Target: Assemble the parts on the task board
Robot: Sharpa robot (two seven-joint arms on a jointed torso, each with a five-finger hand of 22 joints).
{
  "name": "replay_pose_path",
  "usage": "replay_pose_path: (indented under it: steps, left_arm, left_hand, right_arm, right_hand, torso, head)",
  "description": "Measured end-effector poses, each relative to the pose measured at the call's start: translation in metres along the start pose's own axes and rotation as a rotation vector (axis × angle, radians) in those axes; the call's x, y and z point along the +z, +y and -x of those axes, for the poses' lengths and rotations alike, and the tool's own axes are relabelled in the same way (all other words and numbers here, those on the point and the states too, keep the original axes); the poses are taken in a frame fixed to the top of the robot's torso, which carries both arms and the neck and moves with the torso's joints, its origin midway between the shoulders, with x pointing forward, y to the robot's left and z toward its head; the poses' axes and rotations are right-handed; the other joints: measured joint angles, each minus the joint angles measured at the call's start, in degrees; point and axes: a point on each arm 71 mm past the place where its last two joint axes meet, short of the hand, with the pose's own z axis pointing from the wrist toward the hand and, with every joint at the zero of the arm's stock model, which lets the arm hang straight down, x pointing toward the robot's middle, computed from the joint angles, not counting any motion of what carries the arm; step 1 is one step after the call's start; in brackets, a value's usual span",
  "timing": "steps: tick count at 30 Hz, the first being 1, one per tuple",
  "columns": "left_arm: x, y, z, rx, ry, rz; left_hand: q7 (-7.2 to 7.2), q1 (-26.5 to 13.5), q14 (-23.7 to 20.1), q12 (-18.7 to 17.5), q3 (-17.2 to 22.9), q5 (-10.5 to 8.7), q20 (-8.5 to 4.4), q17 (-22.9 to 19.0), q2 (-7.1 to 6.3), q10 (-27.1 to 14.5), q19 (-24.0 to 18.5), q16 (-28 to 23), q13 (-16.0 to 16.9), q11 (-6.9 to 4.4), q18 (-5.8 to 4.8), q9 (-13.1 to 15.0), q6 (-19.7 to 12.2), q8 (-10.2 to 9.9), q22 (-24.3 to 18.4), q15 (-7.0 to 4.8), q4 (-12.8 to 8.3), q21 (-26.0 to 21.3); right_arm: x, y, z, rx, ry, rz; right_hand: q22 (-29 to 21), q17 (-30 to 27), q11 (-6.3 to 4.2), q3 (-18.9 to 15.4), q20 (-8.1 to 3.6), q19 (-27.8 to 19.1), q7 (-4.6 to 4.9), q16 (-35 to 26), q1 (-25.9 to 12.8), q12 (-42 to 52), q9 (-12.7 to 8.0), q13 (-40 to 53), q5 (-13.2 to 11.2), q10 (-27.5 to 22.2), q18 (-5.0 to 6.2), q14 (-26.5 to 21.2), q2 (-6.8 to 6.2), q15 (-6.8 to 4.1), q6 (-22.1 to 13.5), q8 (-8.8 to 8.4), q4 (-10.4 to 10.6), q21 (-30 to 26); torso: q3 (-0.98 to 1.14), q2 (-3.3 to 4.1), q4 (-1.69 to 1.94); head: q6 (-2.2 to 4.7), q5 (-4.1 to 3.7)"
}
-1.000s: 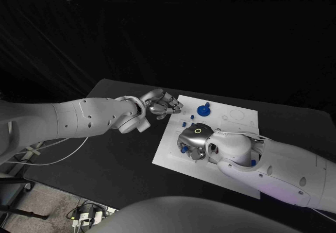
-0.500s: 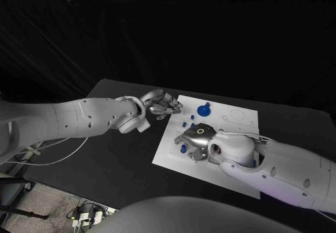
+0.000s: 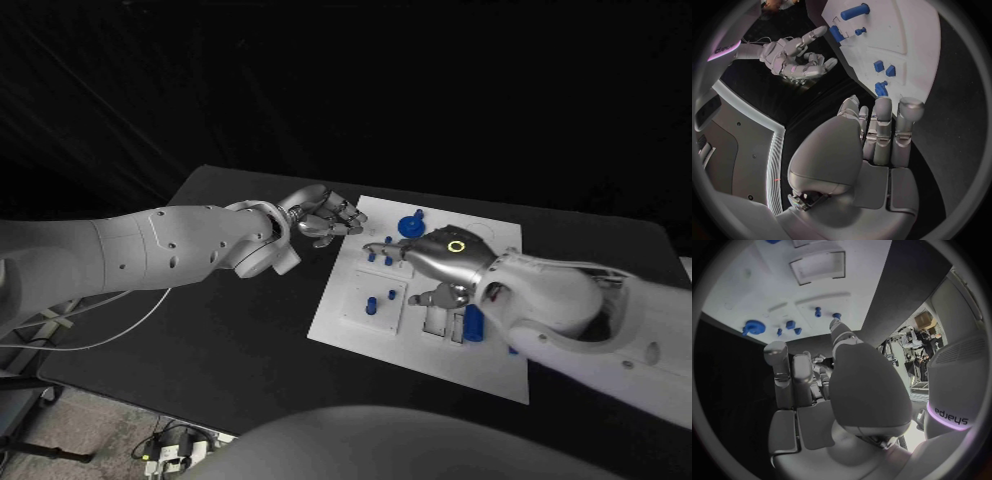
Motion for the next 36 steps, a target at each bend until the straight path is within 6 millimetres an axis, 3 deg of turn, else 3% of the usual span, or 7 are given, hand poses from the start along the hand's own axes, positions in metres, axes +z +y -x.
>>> replay_pose_path:
  steps: [5, 9, 13, 16, 19, 26, 36]
  left_arm:
    - [-0.001, 0.001, 0.001, 0.000, -0.002, 0.001]
    - [-0.001, 0.000, 0.000, 0.000, -0.001, -0.001]
    - [0.000, -0.002, -0.003, -0.003, 0.005, -0.005]
    - [0.001, -0.003, -0.006, -0.006, 0.011, -0.010]
    - [0.001, -0.004, -0.009, -0.009, 0.016, -0.013]
    - [0.001, -0.006, -0.013, -0.014, 0.024, -0.017]
    - [0.003, -0.007, -0.015, -0.015, 0.028, -0.022]
  left_hand:
    - [0.00, 0.00, -0.08, 0.00, 0.00, 0.00, -0.21, -0.06, 0.00, 0.00, -0.21, 0.00, 0.00, 0.00, 0.00, 0.00, 0.00, 0.00, 0.00, -0.08, 0.00, 0.00]
    - [0.00, 0.00, -0.08, 0.00, 0.00, 0.00, -0.21, -0.15, 0.00, 0.00, -0.20, -0.18, 0.00, 0.00, -0.01, 0.00, 0.00, 0.00, 0.00, -0.08, 0.00, -0.20]
    - [0.00, 0.00, -0.08, 0.00, 0.00, 0.00, -0.21, -0.24, 0.00, 0.00, -0.20, -0.27, 0.00, 0.00, -0.01, 0.00, 0.00, 0.00, 0.00, -0.08, 0.00, -0.24]
    - [0.00, 0.00, -0.08, 0.00, 0.00, 0.00, -0.21, -0.24, 0.00, 0.00, -0.20, -0.27, 0.00, 0.00, 0.00, 0.00, 0.00, 0.00, 0.00, -0.08, 0.00, -0.24]
    - [0.00, 0.00, -0.08, 0.00, 0.00, 0.00, -0.21, -0.24, 0.00, 0.00, -0.20, -0.27, 0.00, 0.00, 0.00, 0.00, 0.00, 0.00, 0.00, -0.08, 0.00, -0.24]
    - [0.00, 0.00, -0.08, 0.00, 0.00, 0.00, 0.00, -0.30, 0.00, 0.00, -0.41, -0.27, 0.00, 0.00, 0.00, 0.00, 0.00, 0.00, 0.00, -0.08, 0.00, -0.24]
    - [0.54, 0.00, -0.28, 0.27, 0.00, 0.00, 0.00, -0.30, 0.00, 0.00, -0.41, -0.27, 0.00, 0.00, 0.00, 0.00, 0.54, 0.00, 0.00, 0.12, 0.00, -0.24]
  right_arm:
    - [-0.042, -0.039, 0.039, 0.009, -0.069, -0.087]
    - [-0.073, -0.069, 0.059, 0.091, -0.092, -0.184]
    - [-0.094, -0.093, 0.061, 0.258, -0.085, -0.285]
    - [-0.100, -0.107, 0.054, 0.395, -0.062, -0.358]
    - [-0.101, -0.122, 0.044, 0.503, -0.017, -0.441]
    - [-0.092, -0.132, 0.019, 0.567, 0.170, -0.569]
    - [-0.063, -0.122, -0.019, 0.492, 0.451, -0.657]
  right_hand:
    - [0.00, 0.02, -0.19, 5.29, -0.59, 0.59, 2.24, -0.20, -0.11, 1.52, 2.53, -0.98, -1.48, 3.50, 0.00, -0.09, 1.17, -0.09, 9.33, 2.06, -0.30, -0.11]
    - [-0.01, -5.45, -0.35, 7.20, -0.17, -2.99, 3.23, -4.06, -5.79, 6.28, 3.71, 0.36, -1.57, 10.32, 1.37, -4.62, 5.81, 0.06, 16.24, 3.47, -0.73, -6.54]
    - [-0.01, -11.45, -2.43, 5.15, -0.19, -7.46, 6.50, -8.55, -16.50, 17.57, 4.34, 6.30, -2.24, 21.79, 2.26, -9.71, 9.16, -0.14, 22.52, 5.25, -1.24, -14.29]
    - [-0.01, -3.06, -4.03, 2.85, -1.19, -5.03, 8.98, -2.84, -23.16, 24.73, 4.87, 11.44, -2.01, 26.19, 2.25, -3.62, 11.26, -1.51, 25.39, 5.63, -0.58, -10.52]
    - [-0.01, 10.34, -5.48, 1.08, -2.40, 0.88, 10.90, 6.15, -26.55, 49.17, 6.53, 33.46, -2.56, 42.56, 0.84, 6.27, 11.82, -2.65, 31.19, 8.07, -0.61, -1.55]
    - [-0.02, 12.57, -7.23, -1.52, -5.12, 16.00, 8.92, 14.45, -35.27, 69.45, 11.65, 39.40, -7.02, 51.51, -4.95, 11.29, 9.98, -5.17, 42.98, 12.93, -0.72, 30.30]
    - [-0.02, 12.57, -7.51, -0.39, -5.63, 16.06, 8.42, 14.45, -36.51, 69.45, 12.82, 39.40, -4.78, 51.40, -4.96, 11.40, 9.81, -5.63, 43.97, 11.98, -0.23, 34.51]
  torso:
    - [0.01, -0.02, -0.04]
    - [-0.03, -0.10, -0.16]
    - [-0.10, -0.23, -0.34]
    - [-0.14, -0.29, -0.46]
    - [-0.14, -0.29, -0.53]
    - [-0.15, -0.19, -0.46]
    - [-0.16, -0.26, -0.42]
  head:
    - [0.00, -1.46]
    - [0.00, -2.75]
    - [0.00, -4.14]
    - [0.00, -5.62]
    - [0.00, -7.17]
    - [0.00, -9.74]
    - [0.00, -10.67]
